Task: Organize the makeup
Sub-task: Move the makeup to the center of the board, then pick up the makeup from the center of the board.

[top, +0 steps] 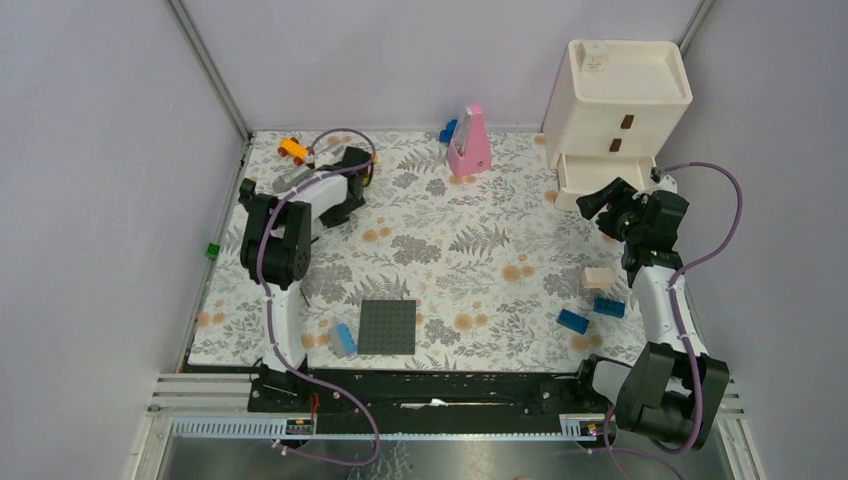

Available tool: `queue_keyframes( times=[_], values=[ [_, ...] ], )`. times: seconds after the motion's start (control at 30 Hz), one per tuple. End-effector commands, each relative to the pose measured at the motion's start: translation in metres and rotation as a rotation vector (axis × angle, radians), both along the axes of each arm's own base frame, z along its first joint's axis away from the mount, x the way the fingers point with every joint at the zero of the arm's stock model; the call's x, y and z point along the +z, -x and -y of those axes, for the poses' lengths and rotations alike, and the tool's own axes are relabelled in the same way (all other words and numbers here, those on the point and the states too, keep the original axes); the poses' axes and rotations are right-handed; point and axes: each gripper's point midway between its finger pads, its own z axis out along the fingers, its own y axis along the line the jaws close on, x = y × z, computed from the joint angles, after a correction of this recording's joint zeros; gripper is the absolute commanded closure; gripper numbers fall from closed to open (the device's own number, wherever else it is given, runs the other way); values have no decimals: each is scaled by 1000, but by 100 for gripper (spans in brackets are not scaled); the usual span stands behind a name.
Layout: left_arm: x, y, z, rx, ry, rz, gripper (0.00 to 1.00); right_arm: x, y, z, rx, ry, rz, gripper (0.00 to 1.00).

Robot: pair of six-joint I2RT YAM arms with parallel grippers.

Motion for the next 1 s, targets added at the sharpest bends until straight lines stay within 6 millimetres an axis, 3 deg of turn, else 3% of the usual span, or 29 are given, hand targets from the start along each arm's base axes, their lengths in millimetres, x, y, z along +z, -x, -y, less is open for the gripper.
queue_keyframes(
  times=[0.0, 0.13, 0.4, 0.5, 0.57, 0.67, 0.8, 0.97],
  values=[
    [-3, 45, 59, -104, 76, -40, 37, 13, -2, 6, -25, 54, 65, 22],
    [-7, 84, 114, -238, 89, -47, 35, 16, -5, 7, -32, 49, 71, 22],
    [-7, 168, 270, -635, 194, -22, 33, 19, -4, 11, -50, 67, 64, 21],
    [0, 189, 322, -778, 237, 2, 31, 19, 0, 14, -75, 70, 62, 21],
    [6, 197, 347, -854, 244, 27, 30, 17, 2, 17, -106, 60, 49, 21],
    [13, 205, 365, -930, 248, 42, 22, 14, 6, 18, -131, 42, 43, 20],
    [30, 204, 365, -978, 251, 84, 3, 8, 8, 18, -139, 36, 15, 21],
    [67, 196, 367, -1032, 249, 155, 1, 3, 5, 8, -110, 32, -40, 20]
  ],
)
